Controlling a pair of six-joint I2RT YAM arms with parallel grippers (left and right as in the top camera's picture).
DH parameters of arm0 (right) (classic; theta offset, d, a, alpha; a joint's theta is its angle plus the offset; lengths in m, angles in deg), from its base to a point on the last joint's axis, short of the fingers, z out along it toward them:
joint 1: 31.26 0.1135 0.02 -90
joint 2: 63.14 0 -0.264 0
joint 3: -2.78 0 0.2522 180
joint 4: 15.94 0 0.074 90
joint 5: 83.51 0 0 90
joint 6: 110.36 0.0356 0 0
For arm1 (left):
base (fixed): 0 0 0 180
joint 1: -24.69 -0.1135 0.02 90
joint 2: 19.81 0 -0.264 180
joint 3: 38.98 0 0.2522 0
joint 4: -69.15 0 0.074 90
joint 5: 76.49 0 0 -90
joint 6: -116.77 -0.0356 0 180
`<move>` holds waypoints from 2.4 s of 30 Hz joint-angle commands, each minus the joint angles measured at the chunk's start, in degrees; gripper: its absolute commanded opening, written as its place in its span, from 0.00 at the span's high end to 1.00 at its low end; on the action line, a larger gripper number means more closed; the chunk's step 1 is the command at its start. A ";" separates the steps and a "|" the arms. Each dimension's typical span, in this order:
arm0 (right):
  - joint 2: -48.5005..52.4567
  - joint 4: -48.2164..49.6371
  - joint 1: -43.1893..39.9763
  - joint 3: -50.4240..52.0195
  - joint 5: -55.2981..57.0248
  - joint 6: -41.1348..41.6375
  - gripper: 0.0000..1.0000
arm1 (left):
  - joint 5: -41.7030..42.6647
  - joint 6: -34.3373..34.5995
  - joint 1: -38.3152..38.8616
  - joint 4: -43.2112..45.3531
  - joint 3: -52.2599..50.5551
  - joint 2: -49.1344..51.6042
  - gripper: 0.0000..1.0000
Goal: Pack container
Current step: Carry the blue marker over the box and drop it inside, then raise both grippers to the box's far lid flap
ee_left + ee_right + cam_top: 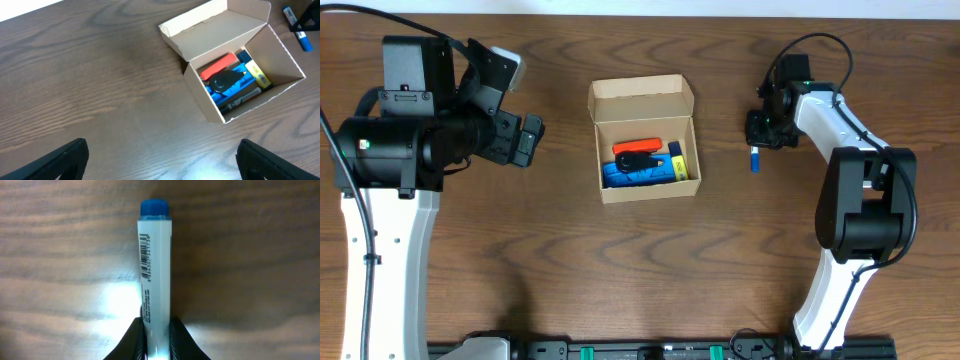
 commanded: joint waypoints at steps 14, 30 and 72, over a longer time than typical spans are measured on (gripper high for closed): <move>-14.56 -7.13 14.43 -21.97 -10.10 -22.03 0.99 | -0.04 -0.35 -0.13 -0.07 0.26 -0.11 0.05; -4.26 -19.85 32.57 -21.03 -6.49 -68.74 0.99 | -0.02 -0.35 -0.13 -0.07 0.26 -0.11 0.05; -8.04 -13.66 13.16 -26.58 -1.22 -8.33 0.99 | 1.55 -0.35 -0.13 4.68 0.26 -0.11 0.05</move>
